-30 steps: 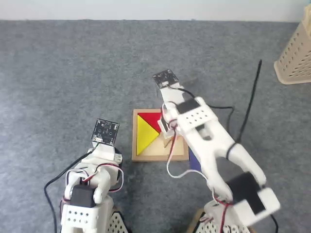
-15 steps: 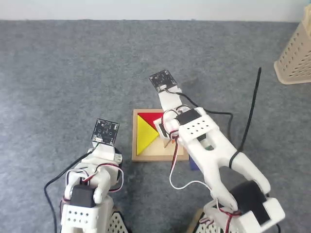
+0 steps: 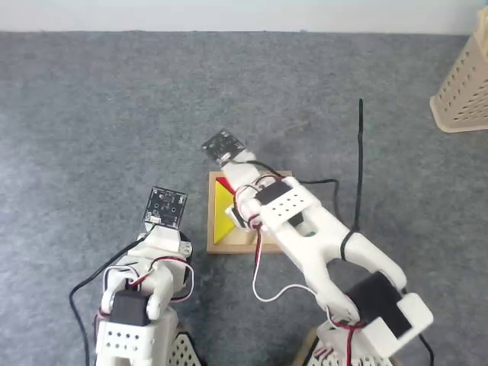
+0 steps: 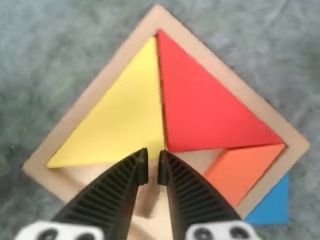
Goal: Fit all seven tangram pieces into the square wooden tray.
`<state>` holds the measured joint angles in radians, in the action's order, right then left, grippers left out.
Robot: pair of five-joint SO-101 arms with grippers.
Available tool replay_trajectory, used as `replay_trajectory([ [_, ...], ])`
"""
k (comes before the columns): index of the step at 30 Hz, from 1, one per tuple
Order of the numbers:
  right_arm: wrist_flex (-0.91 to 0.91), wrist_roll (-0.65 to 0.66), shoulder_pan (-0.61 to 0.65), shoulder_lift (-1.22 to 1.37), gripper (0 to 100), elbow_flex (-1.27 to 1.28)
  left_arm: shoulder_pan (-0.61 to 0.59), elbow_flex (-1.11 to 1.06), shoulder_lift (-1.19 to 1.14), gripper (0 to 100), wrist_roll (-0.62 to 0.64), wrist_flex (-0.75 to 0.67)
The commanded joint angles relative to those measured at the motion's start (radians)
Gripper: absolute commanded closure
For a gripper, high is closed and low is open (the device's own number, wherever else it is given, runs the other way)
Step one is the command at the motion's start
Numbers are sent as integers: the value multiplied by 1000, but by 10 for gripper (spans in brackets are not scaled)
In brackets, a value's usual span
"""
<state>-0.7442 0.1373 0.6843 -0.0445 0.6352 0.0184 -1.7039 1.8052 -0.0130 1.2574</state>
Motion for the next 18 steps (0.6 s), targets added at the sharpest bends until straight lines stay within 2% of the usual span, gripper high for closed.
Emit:
replay_trajectory([
  [1,-16,83,21,-21,947,-6,-2,19,21,988,6,6],
  [7,-25,55,-2,-88,947,9,-2,19,21,988,6,6],
  [14,-18,54,-12,-328,947,132,-2,19,21,988,6,6],
  [18,-21,55,-105,-433,947,196,-2,19,21,988,6,6],
])
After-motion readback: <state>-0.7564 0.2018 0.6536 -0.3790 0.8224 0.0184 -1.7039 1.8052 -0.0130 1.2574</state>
